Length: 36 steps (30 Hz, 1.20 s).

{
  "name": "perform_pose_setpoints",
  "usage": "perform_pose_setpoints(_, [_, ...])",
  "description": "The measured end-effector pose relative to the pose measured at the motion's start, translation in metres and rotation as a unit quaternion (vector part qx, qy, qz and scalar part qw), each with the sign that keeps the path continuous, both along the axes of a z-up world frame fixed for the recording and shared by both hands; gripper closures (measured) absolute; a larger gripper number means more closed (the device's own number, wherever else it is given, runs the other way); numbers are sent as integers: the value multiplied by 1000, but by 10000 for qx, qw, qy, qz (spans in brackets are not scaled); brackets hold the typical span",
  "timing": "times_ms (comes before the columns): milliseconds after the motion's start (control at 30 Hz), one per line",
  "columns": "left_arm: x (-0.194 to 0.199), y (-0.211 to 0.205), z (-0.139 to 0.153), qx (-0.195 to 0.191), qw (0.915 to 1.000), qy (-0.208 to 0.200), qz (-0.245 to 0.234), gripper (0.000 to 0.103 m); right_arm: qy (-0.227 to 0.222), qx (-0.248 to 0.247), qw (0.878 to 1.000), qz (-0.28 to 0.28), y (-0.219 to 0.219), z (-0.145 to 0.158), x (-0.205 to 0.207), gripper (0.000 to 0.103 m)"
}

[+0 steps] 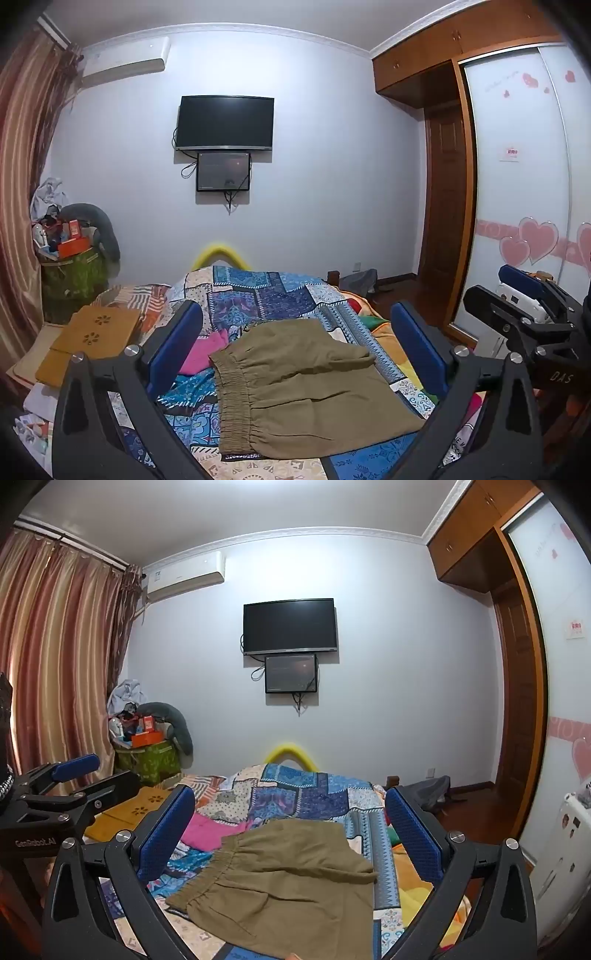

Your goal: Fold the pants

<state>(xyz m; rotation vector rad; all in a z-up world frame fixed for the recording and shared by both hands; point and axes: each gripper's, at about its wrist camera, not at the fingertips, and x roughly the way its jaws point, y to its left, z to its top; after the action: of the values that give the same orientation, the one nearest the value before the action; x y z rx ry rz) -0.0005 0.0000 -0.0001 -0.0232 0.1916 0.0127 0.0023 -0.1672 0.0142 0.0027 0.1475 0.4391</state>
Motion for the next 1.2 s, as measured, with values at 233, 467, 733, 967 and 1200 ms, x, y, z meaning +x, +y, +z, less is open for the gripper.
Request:
perform_pose_setpoints(233, [1, -5, -5, -18, 10000, 49, 4, 0, 36, 51, 10000, 2, -1, 0, 1, 1])
perform_pose_setpoints(467, [7, -1, -7, -45, 9999, 105, -11, 0, 76, 78, 9999, -7, -5, -5, 7, 1])
perform_pose_setpoints(733, [10, 0, -11, 38, 10000, 61, 7, 0, 168, 107, 9998, -37, -4, -2, 2, 1])
perform_pose_setpoints(967, [10, 2, -12, 60, 10000, 63, 4, 0, 241, 125, 9996, -68, -7, -1, 4, 1])
perform_pose_setpoints(1200, [10, 1, -12, 68, 9999, 84, 16, 0, 295, 102, 9995, -91, -8, -1, 5, 1])
